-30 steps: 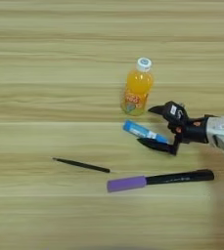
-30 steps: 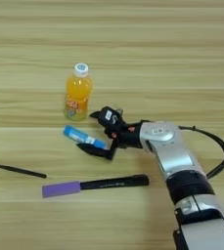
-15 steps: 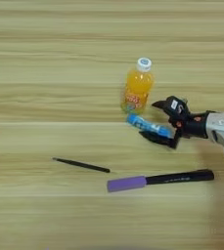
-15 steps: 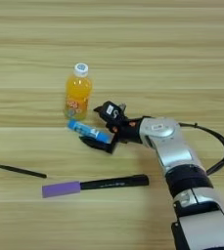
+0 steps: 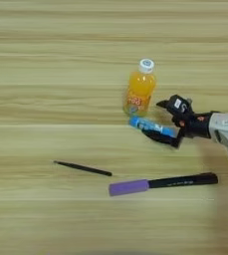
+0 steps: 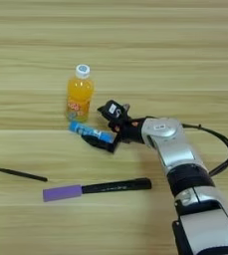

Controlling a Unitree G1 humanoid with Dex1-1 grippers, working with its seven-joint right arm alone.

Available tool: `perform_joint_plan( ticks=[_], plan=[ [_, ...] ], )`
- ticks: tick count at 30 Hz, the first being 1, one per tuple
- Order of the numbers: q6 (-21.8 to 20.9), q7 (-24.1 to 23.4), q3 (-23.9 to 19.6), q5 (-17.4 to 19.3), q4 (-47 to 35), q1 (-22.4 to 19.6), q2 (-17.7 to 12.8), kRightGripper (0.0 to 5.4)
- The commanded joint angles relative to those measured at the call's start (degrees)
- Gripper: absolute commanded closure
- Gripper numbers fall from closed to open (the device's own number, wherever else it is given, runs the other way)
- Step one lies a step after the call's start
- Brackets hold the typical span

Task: Move the objects on the table

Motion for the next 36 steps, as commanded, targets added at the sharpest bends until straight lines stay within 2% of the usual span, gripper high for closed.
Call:
perform_joint_plan(
  ticks=[1,6,20,36],
  plan=[
    [0.70,-2.42,0.44,-2.96,0.64,-1.37,-1.63,0.02],
    [0.59,-2.23,0.42,-2.81,0.49,-1.33,-1.67,0.02],
    [1.00,3.55,-0.97,-0.16,-6.53,1.26,-3.20,0.02],
    [2.20,6.00,-5.81,2.77,-10.88,0.77,-5.83,0.02]
  ],
)
